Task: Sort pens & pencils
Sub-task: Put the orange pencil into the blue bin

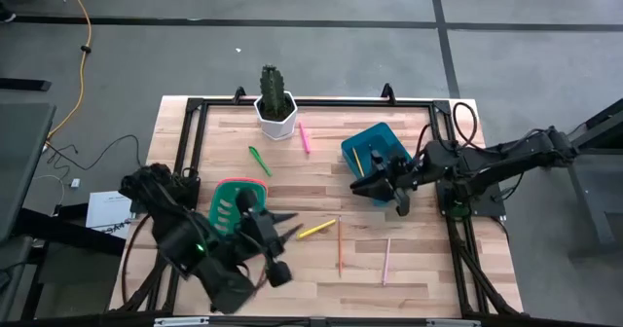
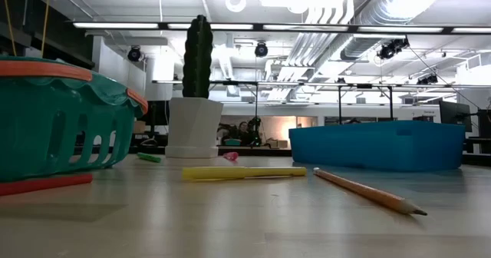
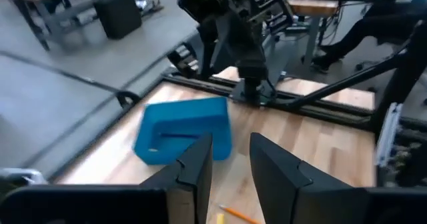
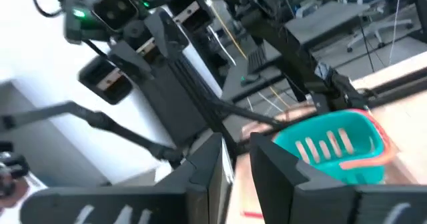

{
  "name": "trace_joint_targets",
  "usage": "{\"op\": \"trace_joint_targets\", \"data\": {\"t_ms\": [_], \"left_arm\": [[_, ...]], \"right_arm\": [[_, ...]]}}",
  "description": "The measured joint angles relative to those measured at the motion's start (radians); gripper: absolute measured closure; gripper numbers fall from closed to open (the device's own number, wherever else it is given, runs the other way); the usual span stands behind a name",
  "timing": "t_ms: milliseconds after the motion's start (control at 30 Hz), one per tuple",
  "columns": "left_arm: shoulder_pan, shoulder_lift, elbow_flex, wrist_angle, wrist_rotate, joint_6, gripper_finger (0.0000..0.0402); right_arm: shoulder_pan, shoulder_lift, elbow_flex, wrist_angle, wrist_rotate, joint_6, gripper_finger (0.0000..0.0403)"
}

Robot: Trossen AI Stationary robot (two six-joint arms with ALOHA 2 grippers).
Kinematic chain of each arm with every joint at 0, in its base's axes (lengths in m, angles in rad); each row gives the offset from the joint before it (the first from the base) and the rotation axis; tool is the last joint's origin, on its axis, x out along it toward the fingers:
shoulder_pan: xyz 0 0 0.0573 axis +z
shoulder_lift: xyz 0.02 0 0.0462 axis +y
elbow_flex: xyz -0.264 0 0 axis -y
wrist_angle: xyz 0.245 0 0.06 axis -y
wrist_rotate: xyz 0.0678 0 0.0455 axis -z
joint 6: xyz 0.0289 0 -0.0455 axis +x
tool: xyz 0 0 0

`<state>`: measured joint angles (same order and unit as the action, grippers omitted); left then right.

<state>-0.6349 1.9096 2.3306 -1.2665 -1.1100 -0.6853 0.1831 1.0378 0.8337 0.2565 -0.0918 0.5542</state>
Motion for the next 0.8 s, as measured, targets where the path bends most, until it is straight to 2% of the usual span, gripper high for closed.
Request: {"op": "trace_joint_targets", "data": {"t_ms": [167, 300, 433, 600, 800], "left_arm": [[-0.001, -0.070, 0.000, 0.004, 0.004, 0.114, 0.0314], [0.002, -0.108, 0.000, -0.042, 0.028, 0.183, 0.0314], [0.013, -0.129, -0.001, -0.161, 0.079, 0.155, 0.0314], [0.013, -0.137, -0.001, -0.265, 0.098, 0.110, 0.0314], [0.013, -0.136, -0.001, -0.303, 0.152, 0.104, 0.0314]], "right_arm": [[-0.010, 0.020, 0.018, 0.026, -0.088, 0.026, 0.0334], [0.013, 0.089, 0.066, -0.107, -0.148, 0.044, 0.0334], [0.039, 0.188, 0.145, -0.332, -0.176, 0.029, 0.0334], [0.062, 0.306, 0.281, -0.617, -0.111, 0.060, 0.0334], [0.102, 0.457, 0.480, -0.746, 0.011, 0.134, 0.0334]]}}
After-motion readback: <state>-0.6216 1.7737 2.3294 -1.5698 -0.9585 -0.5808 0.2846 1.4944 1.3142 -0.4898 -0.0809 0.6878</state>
